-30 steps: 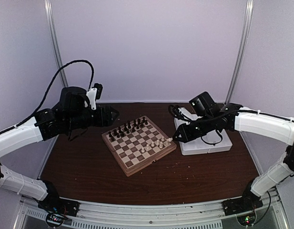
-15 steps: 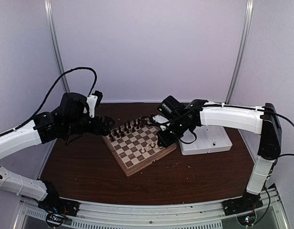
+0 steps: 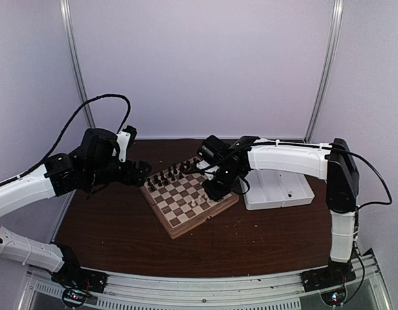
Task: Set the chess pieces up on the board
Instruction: Place the chess piece on the chessboard.
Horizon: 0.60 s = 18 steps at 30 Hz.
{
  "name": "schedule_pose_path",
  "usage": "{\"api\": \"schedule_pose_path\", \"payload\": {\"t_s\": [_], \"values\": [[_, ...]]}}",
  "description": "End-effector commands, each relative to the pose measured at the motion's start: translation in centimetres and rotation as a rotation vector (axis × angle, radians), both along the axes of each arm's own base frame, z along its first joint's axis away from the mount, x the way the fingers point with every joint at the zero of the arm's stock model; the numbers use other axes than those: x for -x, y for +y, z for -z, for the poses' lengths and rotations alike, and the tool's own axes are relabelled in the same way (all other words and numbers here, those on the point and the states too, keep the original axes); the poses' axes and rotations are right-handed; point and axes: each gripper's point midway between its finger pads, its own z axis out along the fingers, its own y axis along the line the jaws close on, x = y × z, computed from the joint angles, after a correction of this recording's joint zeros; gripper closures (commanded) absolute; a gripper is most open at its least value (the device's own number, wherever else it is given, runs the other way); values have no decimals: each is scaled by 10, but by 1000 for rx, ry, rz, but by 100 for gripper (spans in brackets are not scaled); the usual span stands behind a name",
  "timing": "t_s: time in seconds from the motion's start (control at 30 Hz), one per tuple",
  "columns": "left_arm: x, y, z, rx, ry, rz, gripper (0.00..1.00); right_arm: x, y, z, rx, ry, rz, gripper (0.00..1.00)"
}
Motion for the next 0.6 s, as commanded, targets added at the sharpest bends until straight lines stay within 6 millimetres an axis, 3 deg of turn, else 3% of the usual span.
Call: {"api": "schedule_pose_path", "payload": {"t_s": [0.0, 0.57], "values": [[-1, 5, 3, -39, -17, -2, 2, -5, -3, 2, 61, -27, 9, 100], [-4, 6, 13, -77, -5, -12, 2, -13, -5, 23, 129, -28, 18, 100]]}}
